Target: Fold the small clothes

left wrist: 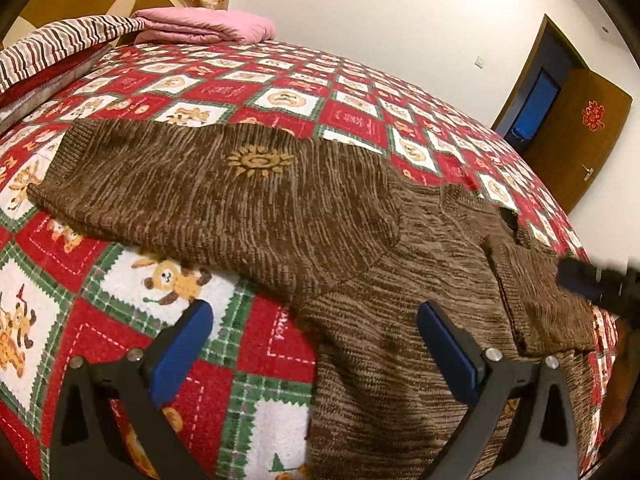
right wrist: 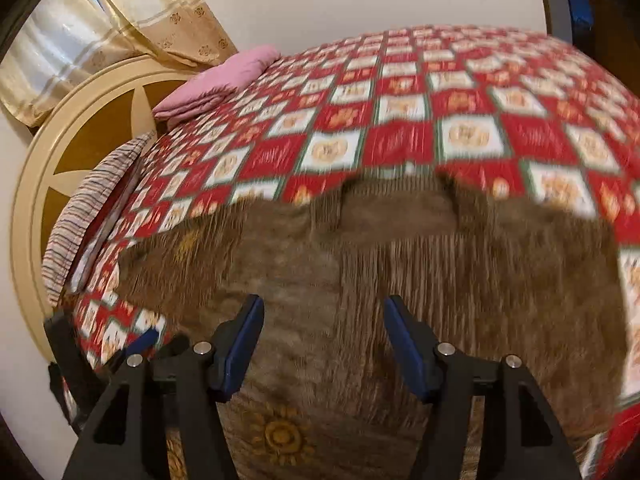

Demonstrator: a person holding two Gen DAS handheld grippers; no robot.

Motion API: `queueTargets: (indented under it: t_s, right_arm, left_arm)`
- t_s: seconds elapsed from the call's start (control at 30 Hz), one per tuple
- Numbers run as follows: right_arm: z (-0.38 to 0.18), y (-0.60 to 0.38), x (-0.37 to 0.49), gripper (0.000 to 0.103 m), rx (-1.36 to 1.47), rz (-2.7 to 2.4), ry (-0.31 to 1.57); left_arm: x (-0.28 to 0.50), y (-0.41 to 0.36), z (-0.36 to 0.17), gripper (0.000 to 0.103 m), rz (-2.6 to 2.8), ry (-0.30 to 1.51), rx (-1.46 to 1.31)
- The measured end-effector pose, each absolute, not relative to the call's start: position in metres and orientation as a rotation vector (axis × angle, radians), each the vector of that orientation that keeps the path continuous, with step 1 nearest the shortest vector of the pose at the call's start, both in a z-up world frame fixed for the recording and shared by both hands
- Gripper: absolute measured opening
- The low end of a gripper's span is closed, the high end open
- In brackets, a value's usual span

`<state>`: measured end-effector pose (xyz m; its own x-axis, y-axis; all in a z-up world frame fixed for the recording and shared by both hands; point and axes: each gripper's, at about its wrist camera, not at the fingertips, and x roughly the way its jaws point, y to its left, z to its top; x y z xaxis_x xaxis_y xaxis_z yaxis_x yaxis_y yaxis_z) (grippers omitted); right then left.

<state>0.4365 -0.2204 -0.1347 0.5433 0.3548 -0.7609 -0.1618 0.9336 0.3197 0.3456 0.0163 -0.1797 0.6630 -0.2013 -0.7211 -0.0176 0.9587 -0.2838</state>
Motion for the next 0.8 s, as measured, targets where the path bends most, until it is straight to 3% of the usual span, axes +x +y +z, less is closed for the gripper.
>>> queueTargets:
  t_s: [0.27, 0.5, 0.63, 0.8]
  right_arm:
    - [-0.134, -0.350, 0.352, 0.063, 0.265, 0.105, 0.885]
    - [-0.153, -0.467, 0.300, 0.065, 0.363, -0.178, 0.829]
    - [-0.167, -0.470, 0.292, 0.067, 0.362, -0.168, 0.754]
    - [-0.160, -0.443, 0.301, 0.070, 0.281, -0.078, 0.766]
  left_arm:
    - [0.346, 0.014, -0.175, 0.103, -0.079, 0.854, -0.240]
    - [0.334, -0.039, -0.126, 0.103, -0.121, 0.789, -0.017]
    - [0.336, -0.089, -0.112, 0.103, -0.178, 0.782, 0.096]
    - [0.359, -0.141, -0.132, 0.103, -0.126, 0.796, 0.229]
